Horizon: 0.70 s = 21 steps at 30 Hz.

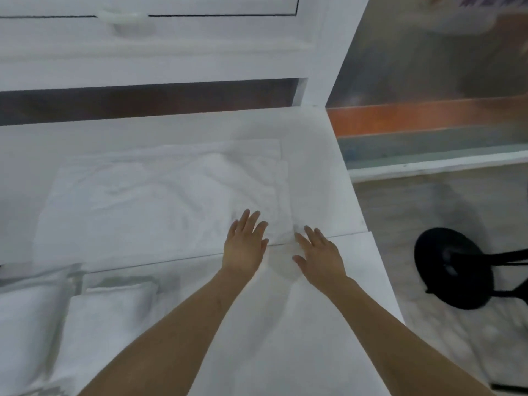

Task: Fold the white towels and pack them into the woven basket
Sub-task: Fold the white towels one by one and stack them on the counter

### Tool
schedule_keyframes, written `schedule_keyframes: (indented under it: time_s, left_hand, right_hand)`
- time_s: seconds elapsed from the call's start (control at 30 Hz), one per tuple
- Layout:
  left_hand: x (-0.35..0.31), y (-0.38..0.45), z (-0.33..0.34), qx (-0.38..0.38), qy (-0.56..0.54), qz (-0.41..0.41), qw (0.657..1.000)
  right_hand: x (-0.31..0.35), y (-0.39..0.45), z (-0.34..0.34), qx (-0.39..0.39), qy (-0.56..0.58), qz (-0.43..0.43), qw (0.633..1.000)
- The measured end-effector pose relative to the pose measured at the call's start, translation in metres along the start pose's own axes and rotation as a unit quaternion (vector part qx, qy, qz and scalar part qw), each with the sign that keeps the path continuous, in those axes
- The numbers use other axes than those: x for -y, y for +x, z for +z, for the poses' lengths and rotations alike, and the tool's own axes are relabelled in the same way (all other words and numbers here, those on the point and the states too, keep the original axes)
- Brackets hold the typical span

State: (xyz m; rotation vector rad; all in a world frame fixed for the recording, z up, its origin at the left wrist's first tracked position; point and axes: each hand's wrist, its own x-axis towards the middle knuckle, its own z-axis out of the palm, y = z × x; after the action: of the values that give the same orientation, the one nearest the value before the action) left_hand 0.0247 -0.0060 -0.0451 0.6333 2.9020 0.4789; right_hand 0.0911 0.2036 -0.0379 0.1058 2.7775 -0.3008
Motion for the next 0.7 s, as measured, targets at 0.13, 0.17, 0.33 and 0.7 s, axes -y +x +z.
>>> schedule_keyframes:
  time_s: [0.13,0.17,0.33,0.7]
  left_hand:
    - [0.008,0.028,0.022,0.049,-0.002,-0.015,0.999]
    - [0.009,0.030,0.026,0.047,-0.010,-0.027,0.998]
    - [0.002,0.034,0.031,-0.031,-0.034,-0.067,0.997]
    - [-0.036,0.007,-0.034,-0.122,-0.180,-0.088,0.972]
  right_hand:
    - [-0.024,0.012,0.020,0.053,0.022,-0.013,0.998]
    - [-0.026,0.013,0.024,0.054,0.033,-0.012,0.998]
    - [-0.029,0.019,0.029,0.056,0.050,-0.006,0.997]
    - [-0.033,0.023,0.022,0.098,0.062,-0.006,0.993]
